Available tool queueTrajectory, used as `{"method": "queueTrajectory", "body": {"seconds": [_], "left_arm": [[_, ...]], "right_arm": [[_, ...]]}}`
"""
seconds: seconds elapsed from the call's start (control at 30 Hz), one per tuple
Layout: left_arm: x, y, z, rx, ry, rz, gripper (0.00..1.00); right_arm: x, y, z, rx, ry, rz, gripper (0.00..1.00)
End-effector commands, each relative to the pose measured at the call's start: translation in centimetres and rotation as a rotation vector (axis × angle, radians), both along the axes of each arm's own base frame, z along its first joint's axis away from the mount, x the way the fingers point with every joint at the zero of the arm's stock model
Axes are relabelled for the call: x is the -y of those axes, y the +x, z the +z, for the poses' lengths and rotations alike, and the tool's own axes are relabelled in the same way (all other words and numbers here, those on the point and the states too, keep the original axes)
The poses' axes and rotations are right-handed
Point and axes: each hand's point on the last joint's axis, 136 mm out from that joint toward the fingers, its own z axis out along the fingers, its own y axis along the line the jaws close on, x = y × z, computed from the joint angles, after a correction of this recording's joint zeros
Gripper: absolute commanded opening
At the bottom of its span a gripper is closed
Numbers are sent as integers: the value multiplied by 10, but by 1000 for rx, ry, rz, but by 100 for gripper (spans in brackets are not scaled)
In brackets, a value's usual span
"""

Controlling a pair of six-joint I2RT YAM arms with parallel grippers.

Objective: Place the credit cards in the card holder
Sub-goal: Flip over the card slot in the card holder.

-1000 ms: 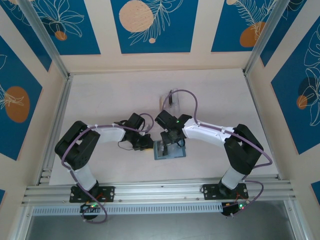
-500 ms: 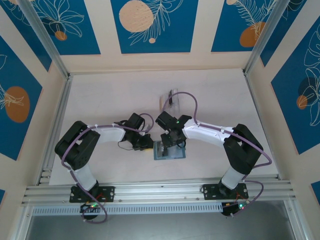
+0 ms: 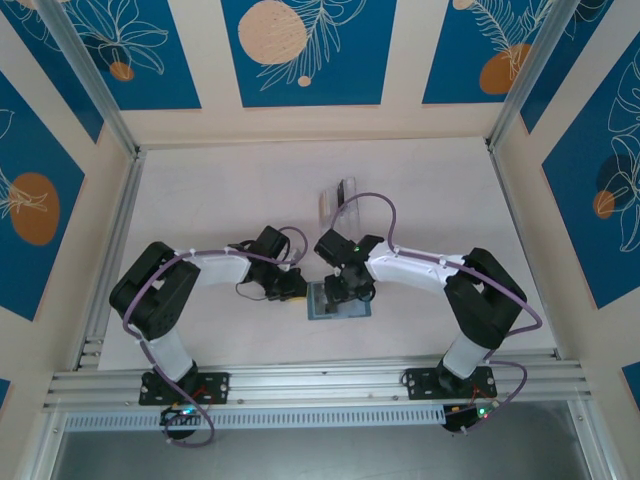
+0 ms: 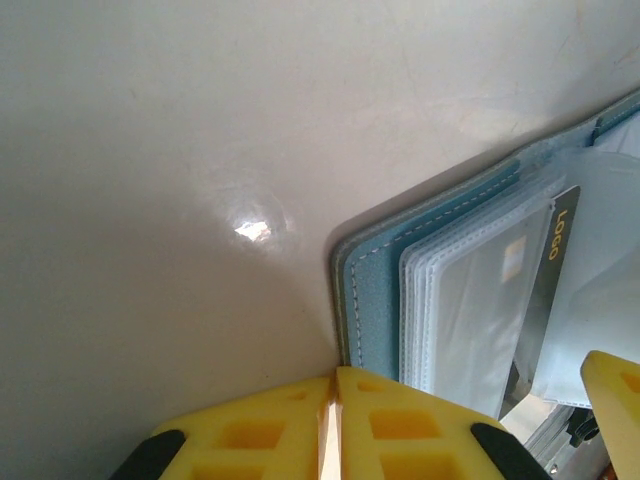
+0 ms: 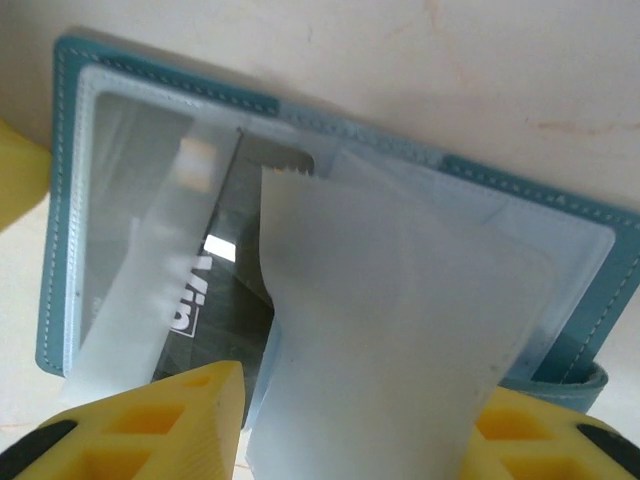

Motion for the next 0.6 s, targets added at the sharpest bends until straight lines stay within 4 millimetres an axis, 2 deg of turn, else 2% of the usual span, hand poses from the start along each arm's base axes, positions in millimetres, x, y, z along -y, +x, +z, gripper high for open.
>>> {"method": "queueTrajectory", "body": {"seconds": [0.0, 0.13, 0.27, 0.4, 0.57], "left_arm": [[12, -17, -29, -18, 20, -58, 12], [12, -18, -30, -20, 20, -55, 12], [11, -18, -30, -19, 20, -56, 13], [11, -18, -30, -20, 21, -54, 12], [11, -18, -29, -18, 17, -54, 12]], "right_arm": [[6, -12, 8, -35, 17, -39, 46], [12, -10, 12, -7, -48, -33, 48], [10, -6, 18, 14, -60, -21, 50], [1, -7, 20, 4, -39, -4, 50], [-24, -9, 30, -10, 93, 24, 50]]}}
